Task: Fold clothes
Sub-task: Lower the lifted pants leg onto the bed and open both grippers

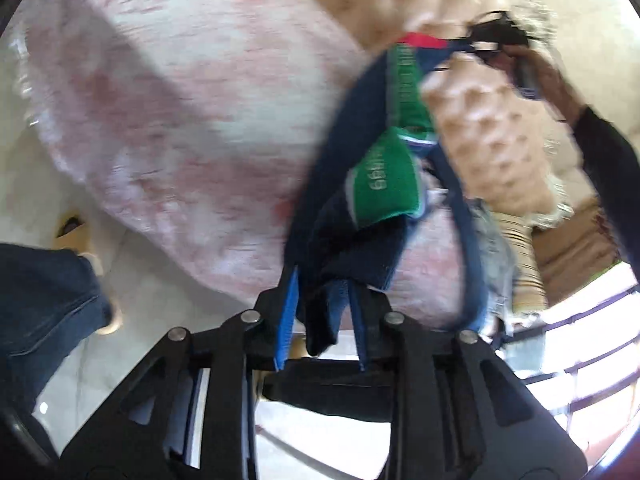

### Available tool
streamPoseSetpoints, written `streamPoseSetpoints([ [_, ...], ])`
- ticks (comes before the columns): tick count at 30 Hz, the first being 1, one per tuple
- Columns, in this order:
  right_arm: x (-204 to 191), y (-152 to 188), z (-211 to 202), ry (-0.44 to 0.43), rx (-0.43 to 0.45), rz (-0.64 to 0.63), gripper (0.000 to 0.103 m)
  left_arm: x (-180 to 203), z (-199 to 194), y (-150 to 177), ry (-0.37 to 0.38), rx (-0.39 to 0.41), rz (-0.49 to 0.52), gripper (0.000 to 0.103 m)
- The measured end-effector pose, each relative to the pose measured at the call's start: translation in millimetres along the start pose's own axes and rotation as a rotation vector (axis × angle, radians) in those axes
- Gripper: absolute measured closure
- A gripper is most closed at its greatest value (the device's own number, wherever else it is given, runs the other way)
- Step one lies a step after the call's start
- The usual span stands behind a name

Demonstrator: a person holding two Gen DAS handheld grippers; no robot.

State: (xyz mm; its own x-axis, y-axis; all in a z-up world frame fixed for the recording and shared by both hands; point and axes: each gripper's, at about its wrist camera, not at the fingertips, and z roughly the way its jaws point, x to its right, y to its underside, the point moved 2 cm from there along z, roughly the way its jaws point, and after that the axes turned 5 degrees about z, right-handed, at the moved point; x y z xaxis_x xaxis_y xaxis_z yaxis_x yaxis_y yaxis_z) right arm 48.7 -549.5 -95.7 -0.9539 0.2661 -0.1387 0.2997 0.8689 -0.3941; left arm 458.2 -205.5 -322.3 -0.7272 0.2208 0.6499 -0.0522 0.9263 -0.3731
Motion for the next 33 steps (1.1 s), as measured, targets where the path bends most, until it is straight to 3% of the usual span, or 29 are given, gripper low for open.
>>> streamPoseSetpoints([
  [4, -15, 0, 9, -0.012, -0.004, -0.011, 0.095, -18, 4, 7, -0.058, -0.059, -0.062, 0.053],
  [7, -21, 0, 12, -0.012, -0.005, -0.018, 0.095, -20, -7, 11, -0.079, -0.048, -0.070, 0.050],
  [10, -22, -1, 15, -0.012, -0.007, -0.017, 0.095, -7, -22, 5, -0.082, -0.011, -0.011, 0.048],
  [14, -24, -1, 17, -0.015, -0.010, -0.013, 0.095, 1, -27, 4, -0.064, -0.016, -0.001, 0.027],
  [16, -24, -1, 17, -0.018, -0.009, -0.007, 0.095, -3, -25, 5, -0.076, -0.042, -0.038, 0.028],
  [20, -23, -1, 17, -0.023, -0.008, -0.010, 0.095, 16, -24, -5, -0.173, 0.050, 0.157, 0.027],
  [25, -21, 1, 17, -0.024, -0.008, -0.015, 0.095, 7, -6, -32, -0.212, 0.072, 0.321, 0.028],
  [28, -19, 1, 17, -0.025, -0.012, -0.023, 0.095, -18, -10, -55, -0.162, 0.081, 0.306, 0.027],
  [33, -18, 1, 17, -0.029, -0.016, -0.036, 0.095, -65, 8, -80, -0.066, -0.031, 0.284, 0.028],
])
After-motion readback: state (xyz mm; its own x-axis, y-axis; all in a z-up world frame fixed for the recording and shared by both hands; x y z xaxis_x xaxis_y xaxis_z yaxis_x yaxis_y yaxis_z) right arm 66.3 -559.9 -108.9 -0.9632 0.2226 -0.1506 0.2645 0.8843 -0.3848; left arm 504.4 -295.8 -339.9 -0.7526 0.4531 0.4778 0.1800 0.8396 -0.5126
